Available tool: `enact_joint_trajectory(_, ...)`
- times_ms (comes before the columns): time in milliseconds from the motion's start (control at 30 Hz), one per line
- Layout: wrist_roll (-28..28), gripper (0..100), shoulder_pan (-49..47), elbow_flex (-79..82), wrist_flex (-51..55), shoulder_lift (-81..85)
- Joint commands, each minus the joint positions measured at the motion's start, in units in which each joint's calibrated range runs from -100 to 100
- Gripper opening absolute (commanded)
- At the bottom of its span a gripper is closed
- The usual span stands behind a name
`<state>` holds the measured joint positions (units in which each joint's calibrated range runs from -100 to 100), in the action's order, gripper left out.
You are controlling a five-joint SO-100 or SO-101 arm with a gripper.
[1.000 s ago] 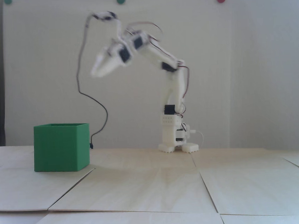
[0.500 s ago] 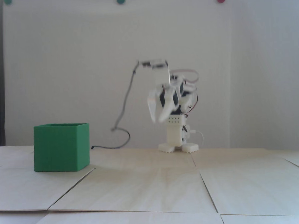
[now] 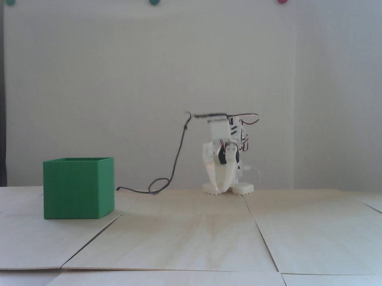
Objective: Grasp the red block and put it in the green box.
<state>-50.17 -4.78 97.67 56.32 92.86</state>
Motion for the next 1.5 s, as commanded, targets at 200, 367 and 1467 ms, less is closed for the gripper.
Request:
enact_joint_trajectory(200,0.40,2,0.07,0.91,20.24,6.11)
enact_joint_trajectory(367,0.09,3,0.72,0.91,20.32,6.03)
enact_joint_trajectory(1467,0.35,3,0.39,0.91,20.57,6.03)
